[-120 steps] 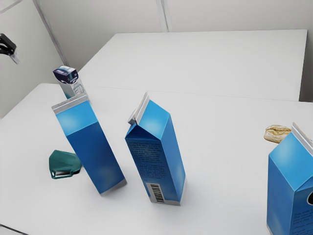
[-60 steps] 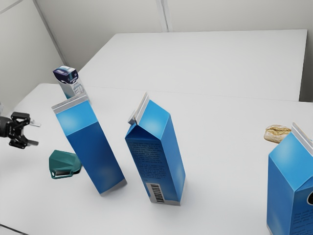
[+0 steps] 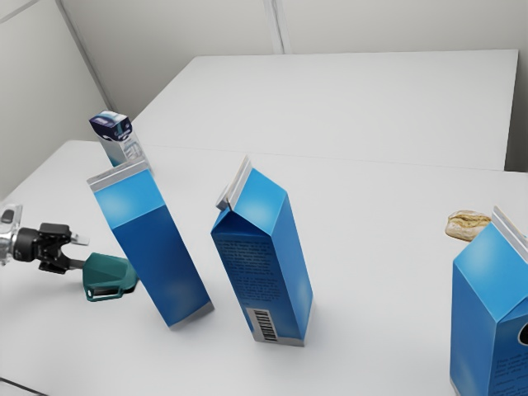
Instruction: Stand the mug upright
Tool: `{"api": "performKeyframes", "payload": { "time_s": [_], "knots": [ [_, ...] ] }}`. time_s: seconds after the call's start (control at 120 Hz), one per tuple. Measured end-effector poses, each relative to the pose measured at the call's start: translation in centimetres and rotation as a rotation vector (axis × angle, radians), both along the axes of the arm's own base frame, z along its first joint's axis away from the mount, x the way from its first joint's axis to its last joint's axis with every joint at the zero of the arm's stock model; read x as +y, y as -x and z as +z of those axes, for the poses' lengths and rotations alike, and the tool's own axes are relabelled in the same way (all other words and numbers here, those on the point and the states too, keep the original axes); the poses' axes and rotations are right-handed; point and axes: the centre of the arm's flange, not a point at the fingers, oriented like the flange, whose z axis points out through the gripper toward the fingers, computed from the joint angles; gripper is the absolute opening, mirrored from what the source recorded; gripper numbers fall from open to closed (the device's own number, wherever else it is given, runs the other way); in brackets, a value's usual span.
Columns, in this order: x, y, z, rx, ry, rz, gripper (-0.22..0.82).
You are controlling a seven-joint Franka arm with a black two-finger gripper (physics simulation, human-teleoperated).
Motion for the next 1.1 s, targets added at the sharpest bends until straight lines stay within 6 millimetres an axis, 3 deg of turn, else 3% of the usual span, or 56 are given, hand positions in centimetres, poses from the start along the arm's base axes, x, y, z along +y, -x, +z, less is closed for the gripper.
{"api": "performKeyframes", "payload": {
  "time_s": [0.483,0.592,0.708,0.808,0.917,1.1],
  "knots": [
    [-3.2,0.7,-1.3,-0.106,-0.018,-0.064,0.58],
    [-3.8,0.6,-1.4,-0.124,-0.023,-0.073,0.45],
    [-3.8,0.5,-1.5,-0.139,-0.033,-0.076,0.17],
    [-3.7,0.5,-1.4,-0.148,-0.043,-0.076,0.02],
    [-3.6,0.5,-1.4,-0.156,-0.052,-0.078,-0.07],
    [-3.5,0.4,-0.7,-0.178,-0.069,-0.080,-0.14]
  ]
}}
